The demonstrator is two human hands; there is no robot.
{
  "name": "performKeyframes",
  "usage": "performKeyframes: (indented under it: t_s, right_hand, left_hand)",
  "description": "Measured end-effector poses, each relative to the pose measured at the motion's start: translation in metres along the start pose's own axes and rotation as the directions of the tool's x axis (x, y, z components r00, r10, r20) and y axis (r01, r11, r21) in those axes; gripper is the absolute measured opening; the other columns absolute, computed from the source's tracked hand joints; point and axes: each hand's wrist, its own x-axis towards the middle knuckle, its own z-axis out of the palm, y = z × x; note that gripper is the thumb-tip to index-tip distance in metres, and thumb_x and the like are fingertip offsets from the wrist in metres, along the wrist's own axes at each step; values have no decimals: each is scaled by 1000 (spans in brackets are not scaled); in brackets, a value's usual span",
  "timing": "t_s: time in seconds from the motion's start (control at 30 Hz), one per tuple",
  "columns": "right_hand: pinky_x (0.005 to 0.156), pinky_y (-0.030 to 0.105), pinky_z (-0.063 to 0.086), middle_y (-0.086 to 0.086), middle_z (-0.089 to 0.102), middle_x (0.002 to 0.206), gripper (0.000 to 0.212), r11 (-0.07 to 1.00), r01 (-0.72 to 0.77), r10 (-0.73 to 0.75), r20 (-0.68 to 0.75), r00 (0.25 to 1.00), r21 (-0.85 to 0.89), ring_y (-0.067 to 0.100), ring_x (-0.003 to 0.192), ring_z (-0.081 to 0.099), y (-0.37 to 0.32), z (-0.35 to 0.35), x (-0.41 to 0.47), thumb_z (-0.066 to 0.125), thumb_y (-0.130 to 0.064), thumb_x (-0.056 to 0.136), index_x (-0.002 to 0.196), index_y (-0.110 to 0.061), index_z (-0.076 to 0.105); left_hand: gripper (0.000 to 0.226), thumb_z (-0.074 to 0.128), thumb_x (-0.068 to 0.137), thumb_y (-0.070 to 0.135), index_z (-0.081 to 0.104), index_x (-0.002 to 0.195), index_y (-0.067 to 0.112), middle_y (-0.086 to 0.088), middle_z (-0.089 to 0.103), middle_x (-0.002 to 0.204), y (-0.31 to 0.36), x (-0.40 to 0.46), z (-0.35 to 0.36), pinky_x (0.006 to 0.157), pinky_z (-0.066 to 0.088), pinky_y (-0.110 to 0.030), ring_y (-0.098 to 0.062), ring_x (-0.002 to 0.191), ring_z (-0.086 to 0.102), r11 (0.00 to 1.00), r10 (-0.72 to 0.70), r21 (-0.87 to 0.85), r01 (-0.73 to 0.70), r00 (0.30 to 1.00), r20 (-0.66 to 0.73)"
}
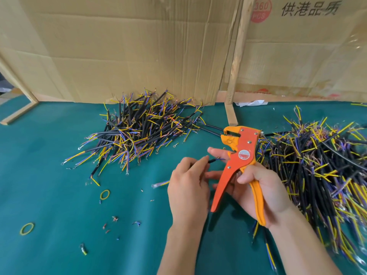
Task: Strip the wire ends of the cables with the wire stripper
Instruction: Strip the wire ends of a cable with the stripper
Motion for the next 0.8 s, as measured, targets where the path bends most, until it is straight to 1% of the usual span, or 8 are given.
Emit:
performKeyframes:
  t_s: [0.1,0.17,0.23,0.4,0.5,0.6,0.73,0.8]
  right_hand:
    - [83,51,58,36,63,121,73,1000,-18,18,9,1000,1,42,99,66,1,0,1,44,-1,61,131,2,65]
    - [81,51,59,37,63,114,71,1000,-17,17,15,1000,5,41,98,68,1,0,1,45,-1,62,129,1,66]
    - [78,47,61,29,67,120,67,1000,6,-6,8,1000,4,40,96,71,1,-2,0,44,-1,62,123,2,70]
    - [75,40,61,23,70,123,63,999,20,-20,-10,1000,-30,38,96,72,1,-4,0,45,-1,63,120,-2,73]
    - [80,46,60,27,68,122,67,1000,15,-16,-23,1000,-19,39,98,70,4,-4,2,46,-1,63,126,-1,69]
    - [91,55,53,17,65,135,69,998,37,-38,-36,999,-43,38,96,70,5,-4,2,46,-1,62,128,2,65]
    - [79,43,61,15,66,135,68,998,24,-26,-38,999,-56,36,93,72,2,-4,0,46,-2,62,127,2,65]
    - [76,41,62,17,66,134,66,998,-17,15,-34,999,-67,38,96,72,2,-4,-1,48,-2,65,128,2,65]
  left_hand:
    - [24,65,83,2,75,96,19,1,61,86,2,-2,1,61,50,-42,-27,70,59,999,4,48,0,997,-83]
    - [14,67,88,7,74,93,18,3,61,84,2,-1,3,64,49,-40,-23,70,59,1000,-20,12,22,992,-127]
    - [9,68,91,11,73,92,19,7,63,84,-1,2,3,69,49,-37,-16,72,60,994,-90,-69,80,983,-160]
    - [10,69,89,14,72,88,24,12,67,81,-5,4,3,72,52,-34,-9,71,62,969,-179,-198,151,975,-131]
    - [11,68,88,13,72,87,24,11,66,79,-6,3,4,72,51,-34,-8,71,60,968,-167,-209,141,979,-114]
    - [11,67,88,13,73,87,23,10,66,78,-6,3,5,72,50,-33,-9,72,59,969,-156,-208,131,981,-111]
    - [12,67,91,14,73,88,23,8,68,78,-6,4,3,71,51,-32,-10,70,62,938,-237,-286,193,963,-127]
    - [13,65,92,15,72,89,25,7,68,79,-8,6,0,71,54,-37,-15,70,65,902,-315,-353,250,939,-141]
